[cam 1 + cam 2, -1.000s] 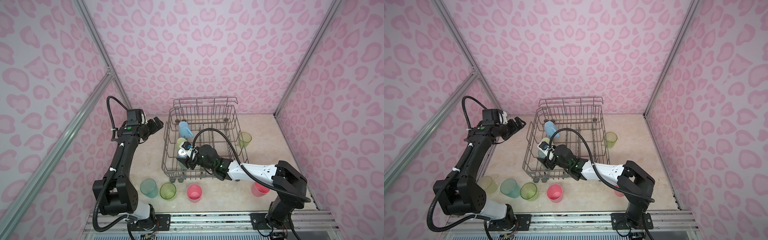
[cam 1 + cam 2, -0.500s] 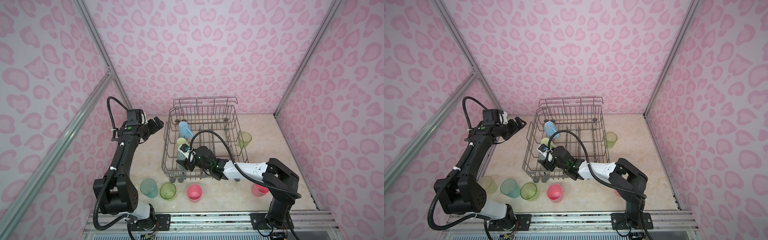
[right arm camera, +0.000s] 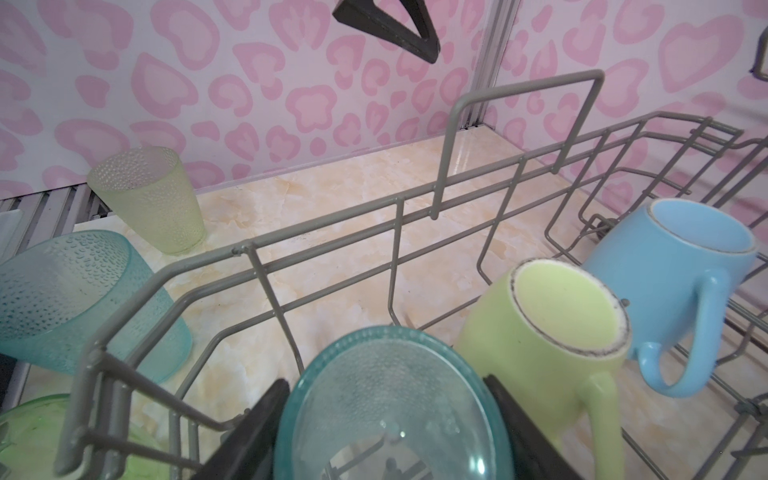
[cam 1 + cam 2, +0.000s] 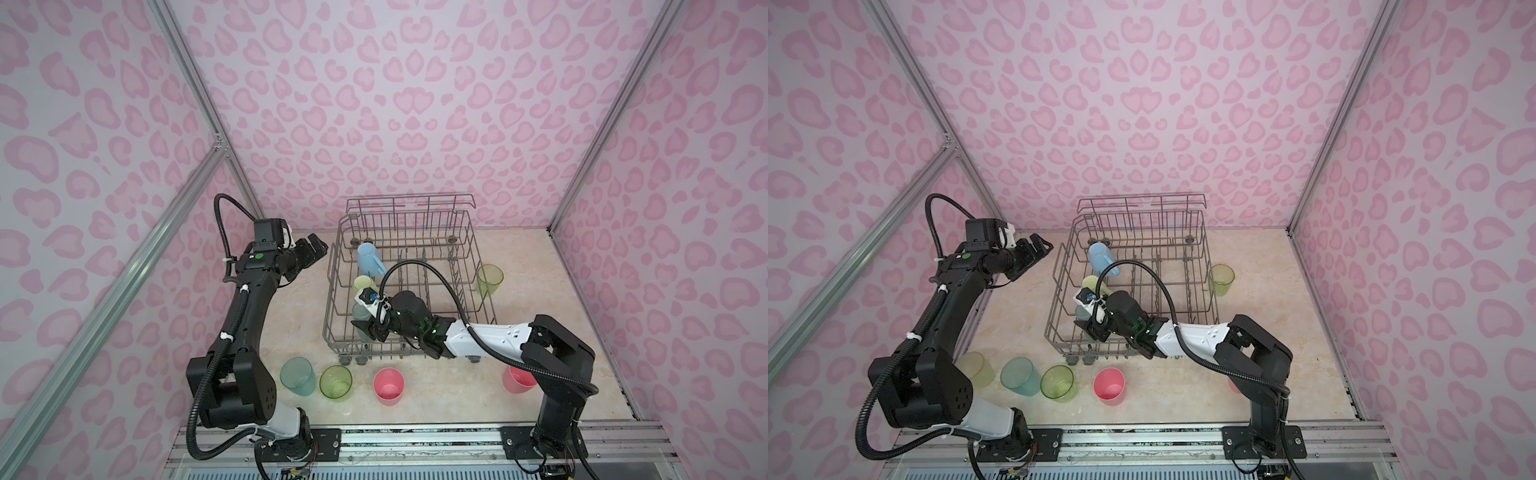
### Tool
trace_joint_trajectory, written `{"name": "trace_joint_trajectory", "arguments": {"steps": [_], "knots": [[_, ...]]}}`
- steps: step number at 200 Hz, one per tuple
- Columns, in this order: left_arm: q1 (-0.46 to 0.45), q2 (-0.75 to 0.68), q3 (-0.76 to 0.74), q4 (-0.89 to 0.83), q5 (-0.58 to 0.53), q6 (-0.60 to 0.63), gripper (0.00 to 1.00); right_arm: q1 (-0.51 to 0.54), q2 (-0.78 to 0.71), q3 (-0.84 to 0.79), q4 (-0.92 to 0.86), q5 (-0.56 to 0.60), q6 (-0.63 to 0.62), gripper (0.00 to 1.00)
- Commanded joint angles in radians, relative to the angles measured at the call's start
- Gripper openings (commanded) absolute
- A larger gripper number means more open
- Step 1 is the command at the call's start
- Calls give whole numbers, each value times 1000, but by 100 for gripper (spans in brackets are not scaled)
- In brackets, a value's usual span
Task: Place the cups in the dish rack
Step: 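Open the right gripper to release the teal cup and raise it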
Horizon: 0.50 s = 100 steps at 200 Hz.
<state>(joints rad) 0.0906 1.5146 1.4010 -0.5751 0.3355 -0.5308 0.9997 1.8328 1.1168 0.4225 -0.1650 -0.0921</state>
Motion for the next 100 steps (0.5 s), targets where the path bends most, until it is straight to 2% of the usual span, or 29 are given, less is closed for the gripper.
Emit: {"name": "trace_joint_trajectory", "arguments": {"steps": [1,43,100], "knots": [[0,8,-4,21,8,2,100,1,11,4,-135,13,-73,61],[1,7,-3,23,12,2,100,0,-4,27,-227,9,-108,63],[3,6,-4,23,19,-1,100,-1,-23,66,-340,-6,-143,73]]}}
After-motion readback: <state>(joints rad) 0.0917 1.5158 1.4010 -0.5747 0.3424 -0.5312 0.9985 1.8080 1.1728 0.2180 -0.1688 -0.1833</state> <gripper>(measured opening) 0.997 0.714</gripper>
